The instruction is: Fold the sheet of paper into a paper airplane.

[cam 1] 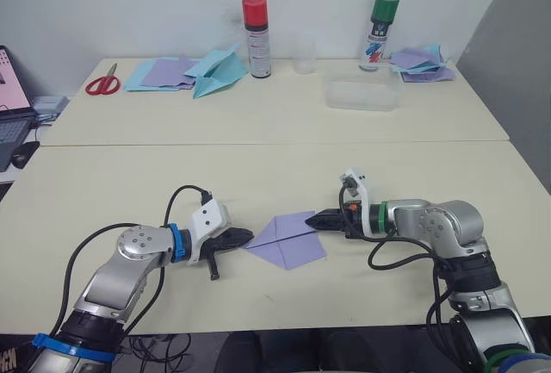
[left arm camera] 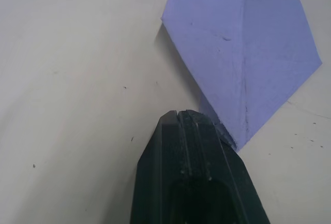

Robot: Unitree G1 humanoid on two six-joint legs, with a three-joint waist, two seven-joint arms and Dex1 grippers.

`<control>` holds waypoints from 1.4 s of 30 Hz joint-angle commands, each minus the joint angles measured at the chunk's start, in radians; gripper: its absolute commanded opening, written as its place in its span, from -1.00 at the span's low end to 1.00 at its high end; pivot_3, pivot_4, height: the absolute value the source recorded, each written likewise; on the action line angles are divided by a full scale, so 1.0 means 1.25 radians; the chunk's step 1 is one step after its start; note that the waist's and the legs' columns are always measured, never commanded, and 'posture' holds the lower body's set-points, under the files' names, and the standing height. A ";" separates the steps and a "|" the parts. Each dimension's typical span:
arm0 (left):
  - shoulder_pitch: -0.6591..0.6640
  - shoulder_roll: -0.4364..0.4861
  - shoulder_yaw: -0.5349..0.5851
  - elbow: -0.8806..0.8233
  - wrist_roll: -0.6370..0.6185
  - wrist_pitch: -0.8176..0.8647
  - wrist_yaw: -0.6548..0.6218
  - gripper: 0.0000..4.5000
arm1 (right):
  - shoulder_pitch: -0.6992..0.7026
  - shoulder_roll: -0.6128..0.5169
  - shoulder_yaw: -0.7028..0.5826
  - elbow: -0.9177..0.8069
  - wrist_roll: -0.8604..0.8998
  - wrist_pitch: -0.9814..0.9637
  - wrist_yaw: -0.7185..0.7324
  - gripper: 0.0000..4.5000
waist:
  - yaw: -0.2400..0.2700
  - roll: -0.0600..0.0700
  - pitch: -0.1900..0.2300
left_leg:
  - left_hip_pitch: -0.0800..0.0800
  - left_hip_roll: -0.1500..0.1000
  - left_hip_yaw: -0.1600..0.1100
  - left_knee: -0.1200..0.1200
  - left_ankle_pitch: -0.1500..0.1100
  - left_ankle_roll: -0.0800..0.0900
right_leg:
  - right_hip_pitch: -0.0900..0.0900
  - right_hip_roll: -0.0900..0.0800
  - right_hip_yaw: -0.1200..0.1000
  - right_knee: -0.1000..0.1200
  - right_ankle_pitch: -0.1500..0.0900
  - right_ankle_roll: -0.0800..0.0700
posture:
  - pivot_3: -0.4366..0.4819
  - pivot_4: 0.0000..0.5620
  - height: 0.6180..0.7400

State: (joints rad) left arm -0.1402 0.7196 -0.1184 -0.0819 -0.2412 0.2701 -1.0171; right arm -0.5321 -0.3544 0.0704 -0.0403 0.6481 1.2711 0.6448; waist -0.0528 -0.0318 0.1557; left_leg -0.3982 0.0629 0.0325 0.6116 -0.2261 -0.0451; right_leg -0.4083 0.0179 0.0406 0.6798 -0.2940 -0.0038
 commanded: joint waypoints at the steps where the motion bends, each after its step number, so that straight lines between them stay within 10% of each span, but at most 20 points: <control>1: 0.004 0.010 0.000 0.026 0.020 0.003 0.001 -1.00 | -0.023 0.024 -0.017 0.006 0.023 0.005 0.005 -0.12 | 0.000 0.000 0.000 | 0.000 0.000 0.000 0.000 0.000 0.000 | 0.000 0.000 0.000 0.000 0.000 0.000 | -0.05 -0.47 1.00; 11: 0.006 0.018 0.006 0.031 0.020 -0.001 -0.005 -1.00 | -0.025 0.070 0.034 0.021 0.007 -0.053 0.046 -0.12 | -0.001 0.000 0.000 | 0.000 0.000 0.000 0.000 0.000 0.000 | 0.000 0.000 0.000 0.000 0.000 0.000 | -0.05 -0.47 1.00; 17: 0.011 0.022 0.009 0.032 0.021 -0.003 -0.006 -1.00 | -0.027 0.057 0.070 0.032 -0.008 -0.095 0.075 -0.98 | -0.001 0.000 0.000 | 0.000 0.000 0.000 0.000 0.000 0.000 | 0.000 0.000 0.000 0.000 0.000 0.000 | -0.05 -0.47 1.00; 29: -0.005 0.141 0.184 0.139 -0.049 -0.001 -0.041 -1.00 | -0.070 0.115 -0.026 -0.032 0.019 -0.197 0.033 -0.98 | -0.007 0.000 0.001 | 0.000 0.001 0.000 0.000 0.000 0.000 | -0.002 0.005 0.000 0.001 0.000 0.000 | -0.05 -0.47 1.00; 35: 0.020 0.225 0.270 0.220 -0.050 -0.034 -0.083 -1.00 | -0.081 0.123 0.114 -0.039 -0.203 -0.687 0.144 -0.98 | -0.003 0.000 0.001 | -0.003 0.002 0.000 0.000 0.000 0.000 | -0.005 0.005 -0.001 0.001 0.000 0.000 | -0.05 -0.47 1.00; 42: 0.071 0.204 0.295 0.158 -0.061 -0.011 -0.065 -1.00 | -0.046 0.041 0.351 0.251 -0.584 -1.499 0.206 -0.98 | 0.002 -0.006 0.004 | -0.003 0.000 0.003 0.001 0.000 0.000 | -0.004 -0.002 0.000 0.000 0.000 0.000 | -0.05 -0.47 1.00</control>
State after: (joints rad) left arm -0.0557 0.9756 0.2149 0.1483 -0.3009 0.2556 -1.1060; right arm -0.5826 -0.2951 0.4958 0.2457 -0.0228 -0.4355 0.9119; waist -0.0505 -0.0398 0.1604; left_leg -0.4023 0.0625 0.0362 0.6135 -0.2263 -0.0455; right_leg -0.4134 0.0157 0.0413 0.6807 -0.2940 -0.0037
